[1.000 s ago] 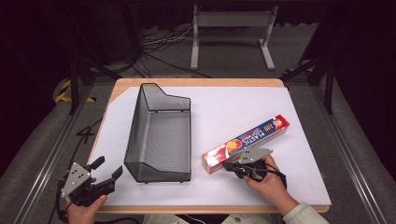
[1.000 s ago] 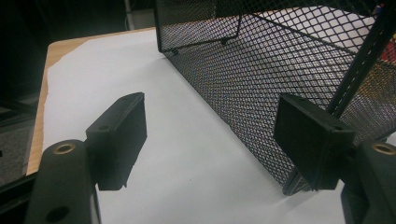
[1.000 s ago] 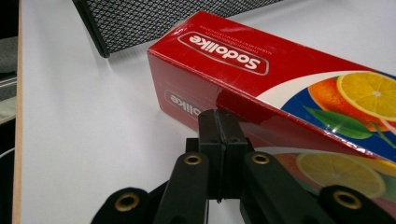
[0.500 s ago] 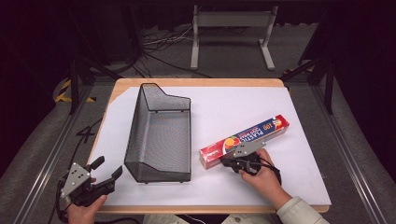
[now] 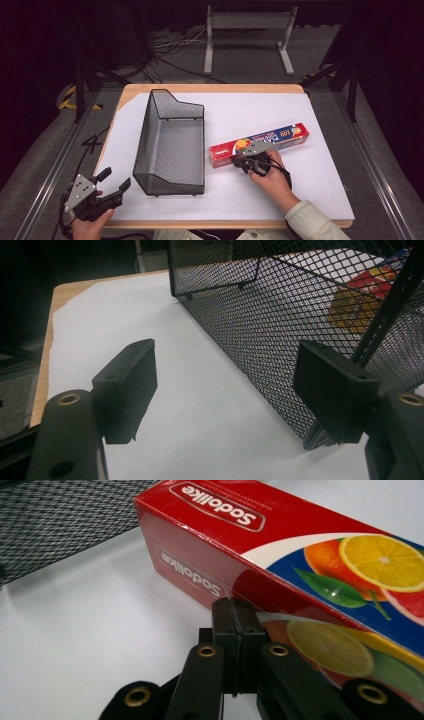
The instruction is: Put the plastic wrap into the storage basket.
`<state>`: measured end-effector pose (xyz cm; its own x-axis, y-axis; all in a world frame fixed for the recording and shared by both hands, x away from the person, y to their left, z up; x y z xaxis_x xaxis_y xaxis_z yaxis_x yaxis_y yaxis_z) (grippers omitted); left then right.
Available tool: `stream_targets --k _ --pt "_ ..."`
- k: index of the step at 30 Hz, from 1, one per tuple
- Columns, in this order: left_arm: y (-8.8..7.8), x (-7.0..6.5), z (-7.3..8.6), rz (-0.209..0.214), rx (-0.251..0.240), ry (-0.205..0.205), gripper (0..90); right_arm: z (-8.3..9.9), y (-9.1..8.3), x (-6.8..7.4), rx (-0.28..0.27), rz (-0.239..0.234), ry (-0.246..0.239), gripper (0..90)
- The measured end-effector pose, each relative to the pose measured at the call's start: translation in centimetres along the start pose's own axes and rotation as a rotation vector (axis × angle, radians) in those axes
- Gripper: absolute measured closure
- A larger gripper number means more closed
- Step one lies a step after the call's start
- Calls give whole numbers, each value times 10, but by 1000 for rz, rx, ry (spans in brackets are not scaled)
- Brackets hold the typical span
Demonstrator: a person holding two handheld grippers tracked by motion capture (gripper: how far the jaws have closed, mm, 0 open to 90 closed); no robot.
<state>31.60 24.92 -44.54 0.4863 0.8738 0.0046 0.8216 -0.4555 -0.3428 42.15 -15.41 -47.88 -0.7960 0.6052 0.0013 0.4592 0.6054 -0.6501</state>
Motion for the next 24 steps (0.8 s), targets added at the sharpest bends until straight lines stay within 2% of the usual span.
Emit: stream_targets --k 2,7,8,12,16,20,24 --pt "0 0 0 0 0 1 264 -3 3 -6 -1 4 18 900" --pt "-1 1 0 -3 -3 0 265 -3 2 -6 8 -5 18 900" --pt "-1 1 0 -2 -4 -1 264 -3 -2 -3 13 -38 21 900" --pt "-1 0 1 -4 1 2 265 -6 -13 -3 7 -72 15 900" --pt "-1 0 0 -4 -1 1 265 -16 -34 -17 -26 -42 26 900" --pt "-1 0 0 -8 -1 1 264 -25 -50 -40 -50 12 42 900" --pt "-2 1 1 -9 1 0 264 -32 -65 -67 -65 72 82 900"
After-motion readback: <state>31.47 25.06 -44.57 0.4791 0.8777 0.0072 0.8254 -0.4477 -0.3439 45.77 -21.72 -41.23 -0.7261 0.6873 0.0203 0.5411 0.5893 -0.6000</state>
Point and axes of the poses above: each handheld gripper's, and its own axes: y roughly forward along the jaws, z roughly out of its underside, x roughly to its left, the point moved 6 cm from there along y, roughly forward along the jaws, and after that the axes turned 2 degrees about y, right-handed, at the moved point
